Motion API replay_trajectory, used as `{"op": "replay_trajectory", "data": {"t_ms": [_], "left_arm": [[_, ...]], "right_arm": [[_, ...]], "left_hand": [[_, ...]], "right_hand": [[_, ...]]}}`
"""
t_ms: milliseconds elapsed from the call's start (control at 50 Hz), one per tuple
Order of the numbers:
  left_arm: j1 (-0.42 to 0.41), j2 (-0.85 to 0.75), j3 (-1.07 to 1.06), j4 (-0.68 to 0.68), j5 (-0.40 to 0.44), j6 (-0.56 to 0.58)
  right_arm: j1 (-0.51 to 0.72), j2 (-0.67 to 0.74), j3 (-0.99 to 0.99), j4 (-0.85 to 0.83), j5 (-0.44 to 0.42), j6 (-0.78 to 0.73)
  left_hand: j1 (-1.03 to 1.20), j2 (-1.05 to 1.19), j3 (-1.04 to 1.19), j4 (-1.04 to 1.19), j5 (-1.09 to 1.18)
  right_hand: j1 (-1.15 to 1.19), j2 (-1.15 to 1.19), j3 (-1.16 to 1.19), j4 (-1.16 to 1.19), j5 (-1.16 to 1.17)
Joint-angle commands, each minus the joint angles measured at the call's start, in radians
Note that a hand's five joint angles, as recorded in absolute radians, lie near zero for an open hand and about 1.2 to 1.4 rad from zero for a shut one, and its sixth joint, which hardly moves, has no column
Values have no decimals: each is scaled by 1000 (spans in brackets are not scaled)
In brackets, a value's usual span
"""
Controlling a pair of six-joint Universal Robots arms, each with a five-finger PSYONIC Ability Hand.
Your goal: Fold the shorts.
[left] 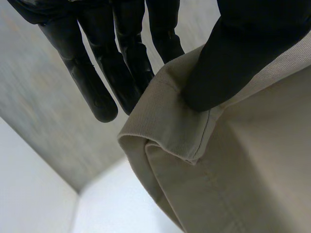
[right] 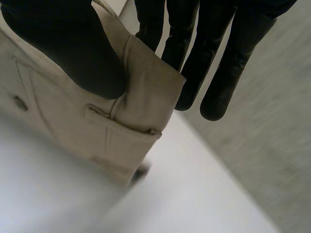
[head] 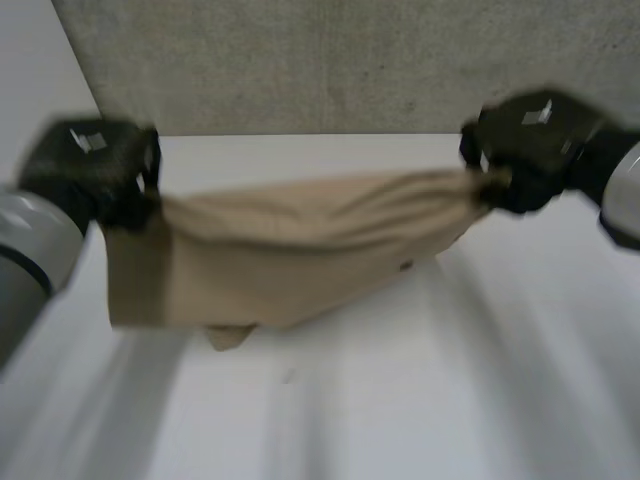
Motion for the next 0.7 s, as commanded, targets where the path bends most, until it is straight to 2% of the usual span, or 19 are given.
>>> {"op": "replay_trajectory", "data": {"t_ms": [20, 120, 180, 360, 440, 500, 580, 620, 700], "left_arm": [[49, 87, 171, -11, 56, -13], [57, 65, 174, -10, 62, -21], [57, -23, 159, -11, 62, -22], [52, -322, 202, 13, 67, -10], [49, -433, 268, 102, 64, -8], [46, -499, 338, 220, 56, 27], [40, -556, 430, 387, 27, 163], [34, -571, 494, 491, -17, 243], [11, -571, 599, 677, -68, 280]], "right_arm": [[-13, -101, -131, -13, -3, 158], [9, -57, -138, -11, 8, 148], [32, -3, -139, -11, 25, 131], [89, 279, -164, -24, 169, -2], [92, 391, -199, -99, 207, -3], [96, 437, -211, -181, 229, 5], [124, 480, -239, -379, 269, 30], [138, 491, -260, -514, 296, 28], [162, 482, -320, -732, 319, 30]], "left_hand": [[270, 203, 210, 194, 256], [270, 203, 210, 194, 256], [270, 203, 210, 194, 256], [270, 203, 210, 194, 256], [270, 203, 210, 194, 256], [270, 203, 210, 194, 256], [270, 203, 210, 194, 256], [270, 203, 210, 194, 256], [270, 203, 210, 194, 256]], "right_hand": [[428, 220, 220, 204, 234], [428, 220, 220, 204, 234], [428, 220, 220, 204, 234], [428, 220, 220, 204, 234], [428, 220, 220, 204, 234], [428, 220, 220, 204, 234], [428, 220, 220, 204, 234], [428, 220, 220, 204, 234], [428, 220, 220, 204, 234]]}}
